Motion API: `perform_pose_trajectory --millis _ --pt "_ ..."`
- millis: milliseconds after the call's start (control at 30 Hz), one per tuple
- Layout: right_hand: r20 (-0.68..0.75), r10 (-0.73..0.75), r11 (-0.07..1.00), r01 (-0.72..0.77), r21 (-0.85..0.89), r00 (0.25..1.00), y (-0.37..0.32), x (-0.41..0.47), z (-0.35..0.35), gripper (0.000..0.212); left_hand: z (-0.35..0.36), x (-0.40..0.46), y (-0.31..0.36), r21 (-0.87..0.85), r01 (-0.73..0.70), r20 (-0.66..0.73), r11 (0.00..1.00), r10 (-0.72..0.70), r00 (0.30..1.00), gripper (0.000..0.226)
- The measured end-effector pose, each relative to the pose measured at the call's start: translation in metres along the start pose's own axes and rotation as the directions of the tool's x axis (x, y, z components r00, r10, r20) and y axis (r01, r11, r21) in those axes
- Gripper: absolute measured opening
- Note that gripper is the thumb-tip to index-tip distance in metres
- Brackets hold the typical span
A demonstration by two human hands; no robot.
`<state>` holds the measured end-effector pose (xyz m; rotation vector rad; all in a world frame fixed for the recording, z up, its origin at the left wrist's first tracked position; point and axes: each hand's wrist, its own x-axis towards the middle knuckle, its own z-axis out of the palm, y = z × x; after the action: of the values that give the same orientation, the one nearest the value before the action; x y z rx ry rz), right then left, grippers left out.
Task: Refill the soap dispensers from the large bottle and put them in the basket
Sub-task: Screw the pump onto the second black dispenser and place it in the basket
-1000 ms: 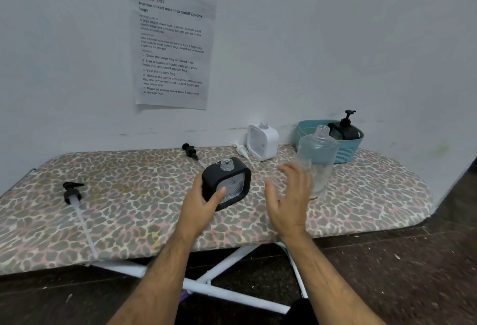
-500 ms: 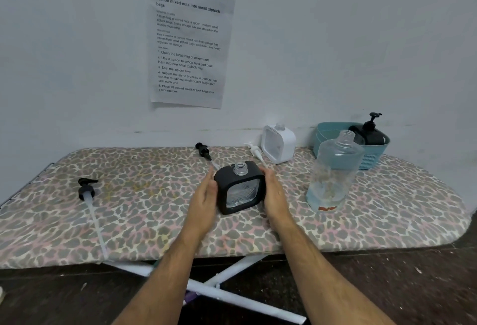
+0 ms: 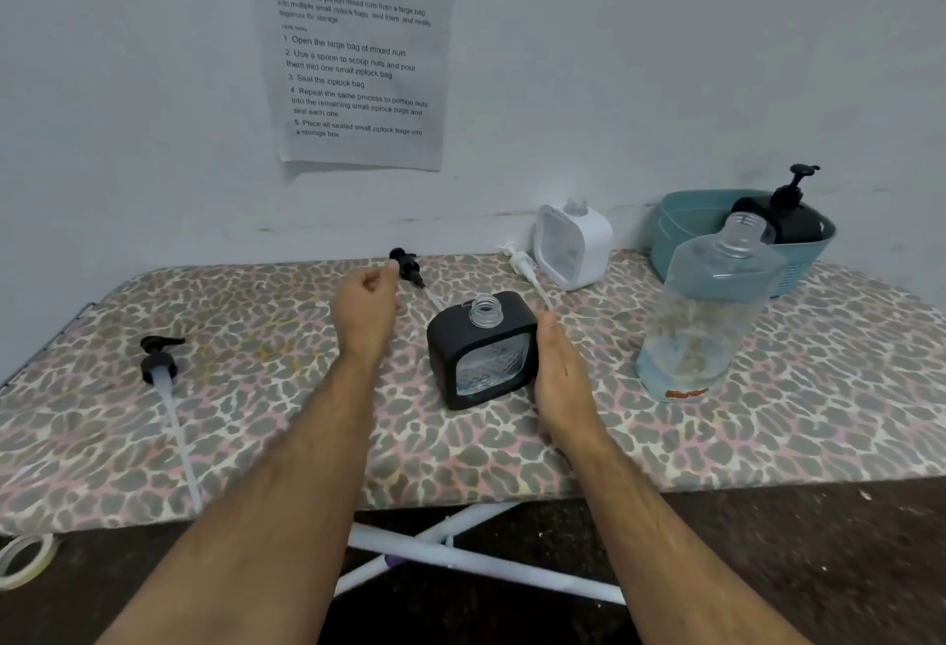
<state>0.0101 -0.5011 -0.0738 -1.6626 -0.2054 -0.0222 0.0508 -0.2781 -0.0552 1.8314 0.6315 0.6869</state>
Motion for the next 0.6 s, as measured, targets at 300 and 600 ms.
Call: perform_pose_trajectory --millis 300,600 --pt "-0.035 -0.038 0.999 0.038 -0.009 0.999 0.005 0.001 0.001 0.063 0.032 0.065 0.009 0.345 0.083 0.067 0.935 -0.113 0.991 0.070" --pt "-0.050 -0.036 0.999 0.034 -0.042 0.998 0.010 0.003 0.002 0.076 0.040 0.074 0.013 0.368 0.204 0.082 0.907 -0.250 0.965 0.059"
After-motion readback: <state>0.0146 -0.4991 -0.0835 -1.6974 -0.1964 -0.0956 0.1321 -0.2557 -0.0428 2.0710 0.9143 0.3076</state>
